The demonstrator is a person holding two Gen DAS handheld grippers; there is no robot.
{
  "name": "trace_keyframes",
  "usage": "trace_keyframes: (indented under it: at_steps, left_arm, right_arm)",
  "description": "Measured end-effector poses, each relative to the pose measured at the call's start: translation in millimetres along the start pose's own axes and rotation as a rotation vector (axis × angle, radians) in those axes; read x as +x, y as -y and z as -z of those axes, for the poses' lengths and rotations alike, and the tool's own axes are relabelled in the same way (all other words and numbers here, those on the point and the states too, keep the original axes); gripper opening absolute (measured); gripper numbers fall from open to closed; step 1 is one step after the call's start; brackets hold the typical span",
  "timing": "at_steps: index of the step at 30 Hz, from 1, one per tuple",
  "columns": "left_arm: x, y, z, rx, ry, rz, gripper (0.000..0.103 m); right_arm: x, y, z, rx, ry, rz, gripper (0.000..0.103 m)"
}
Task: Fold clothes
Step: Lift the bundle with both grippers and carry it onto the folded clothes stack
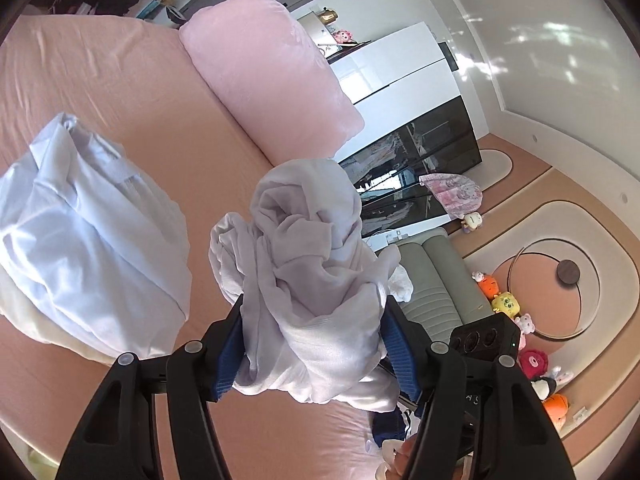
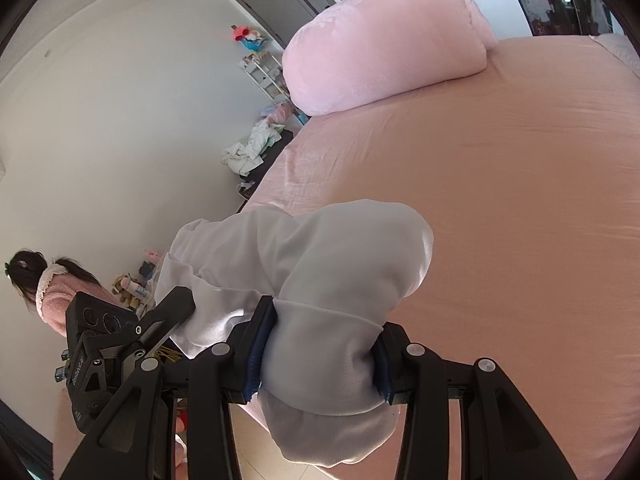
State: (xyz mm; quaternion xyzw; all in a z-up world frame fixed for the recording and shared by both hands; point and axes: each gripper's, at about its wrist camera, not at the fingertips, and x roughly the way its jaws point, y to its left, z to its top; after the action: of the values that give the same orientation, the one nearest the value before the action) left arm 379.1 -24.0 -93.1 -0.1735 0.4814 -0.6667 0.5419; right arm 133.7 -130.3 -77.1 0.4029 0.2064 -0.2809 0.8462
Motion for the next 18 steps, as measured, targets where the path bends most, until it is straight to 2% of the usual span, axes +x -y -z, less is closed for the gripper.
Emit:
trace_keyframes:
  at_steps: [4,10,15,18]
  left_arm:
    - [-14,-6,-17,-0.002,0.049,-0.030,0.059]
    - [-30,-24,-36,-0.058,0.105,-0.050,0.059]
    - [-28,-38,-51,-0.059,0.115,-0.134,0.059]
    - [-30,-52,-56,-0.086,0.117,-0.151,0.059]
  right_arm:
    - [15,-31,-18,-0.093,-0.014,-0.007,0.043]
    - [44,-69,-36,-0.168,-0.063,-0.021,0.043]
    - [80,-87,-42,-0.207,-0.128,-0.046,0.044]
    - [99,-91,-41,-0.213,-0.157,-0.035,0.044]
